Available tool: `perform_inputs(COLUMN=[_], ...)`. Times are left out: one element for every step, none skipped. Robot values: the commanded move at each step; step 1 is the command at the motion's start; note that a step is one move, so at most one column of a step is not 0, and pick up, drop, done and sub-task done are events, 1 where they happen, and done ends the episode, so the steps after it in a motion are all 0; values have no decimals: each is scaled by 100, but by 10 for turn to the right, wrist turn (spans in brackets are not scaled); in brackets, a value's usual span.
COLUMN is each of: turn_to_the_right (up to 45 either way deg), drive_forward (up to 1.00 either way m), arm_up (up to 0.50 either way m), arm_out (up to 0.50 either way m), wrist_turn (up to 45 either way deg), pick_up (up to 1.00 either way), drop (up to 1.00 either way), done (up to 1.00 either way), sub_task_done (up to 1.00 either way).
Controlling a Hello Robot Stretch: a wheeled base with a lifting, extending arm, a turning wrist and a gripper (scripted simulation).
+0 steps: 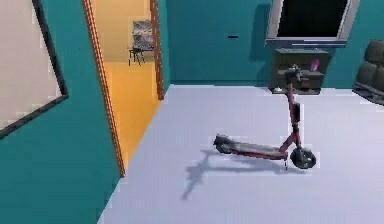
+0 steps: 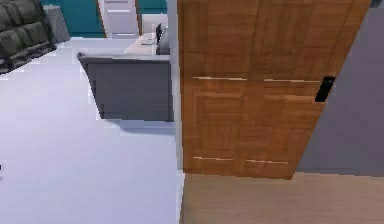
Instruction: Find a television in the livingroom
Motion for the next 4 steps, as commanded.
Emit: perform_inputs(turn_to_the_right=[-30,0,0,90], drive_forward=[0,100,70,0], arm_up=[0,0,0,0], arm_out=[0,0,0,0], wrist_turn=[0,0,0,0], pick_up=[0,0,0,0], drop=[0,0,0,0], done=[0,0,0,0], sub_task_done=[0,0,0,0])
